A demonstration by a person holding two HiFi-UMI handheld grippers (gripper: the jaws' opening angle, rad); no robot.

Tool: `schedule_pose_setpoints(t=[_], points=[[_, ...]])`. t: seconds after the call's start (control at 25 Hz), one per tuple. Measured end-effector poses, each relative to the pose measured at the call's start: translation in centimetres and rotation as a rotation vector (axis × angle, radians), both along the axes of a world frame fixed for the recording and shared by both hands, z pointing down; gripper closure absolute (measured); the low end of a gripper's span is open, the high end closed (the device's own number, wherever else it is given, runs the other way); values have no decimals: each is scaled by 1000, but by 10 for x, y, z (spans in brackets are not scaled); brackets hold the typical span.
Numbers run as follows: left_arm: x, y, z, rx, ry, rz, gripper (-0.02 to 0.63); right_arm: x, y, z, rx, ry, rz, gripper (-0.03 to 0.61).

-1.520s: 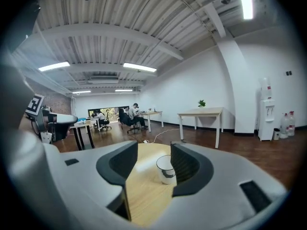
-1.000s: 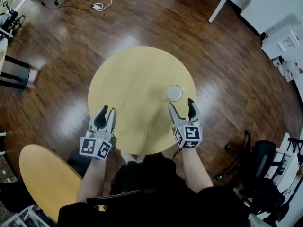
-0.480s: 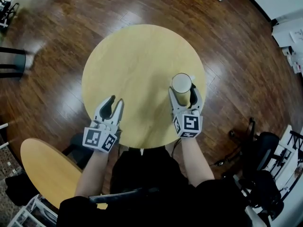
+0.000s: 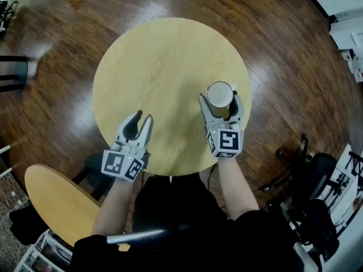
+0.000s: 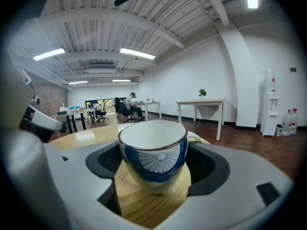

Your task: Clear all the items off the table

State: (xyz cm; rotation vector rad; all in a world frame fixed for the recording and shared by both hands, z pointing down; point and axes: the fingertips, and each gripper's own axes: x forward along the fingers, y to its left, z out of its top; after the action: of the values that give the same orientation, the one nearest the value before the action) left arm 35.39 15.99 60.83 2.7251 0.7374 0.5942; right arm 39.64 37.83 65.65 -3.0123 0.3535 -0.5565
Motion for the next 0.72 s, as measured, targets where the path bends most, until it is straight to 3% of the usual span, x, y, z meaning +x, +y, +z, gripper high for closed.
schedule_pose_setpoints(t=[0.48, 0.72], points=[[-15, -7, 7, -4, -33, -39, 480, 12, -2, 4, -13, 25, -22, 169], [-13, -9, 9, -23, -28, -67, 480, 15, -2, 4, -10, -9, -19, 173]])
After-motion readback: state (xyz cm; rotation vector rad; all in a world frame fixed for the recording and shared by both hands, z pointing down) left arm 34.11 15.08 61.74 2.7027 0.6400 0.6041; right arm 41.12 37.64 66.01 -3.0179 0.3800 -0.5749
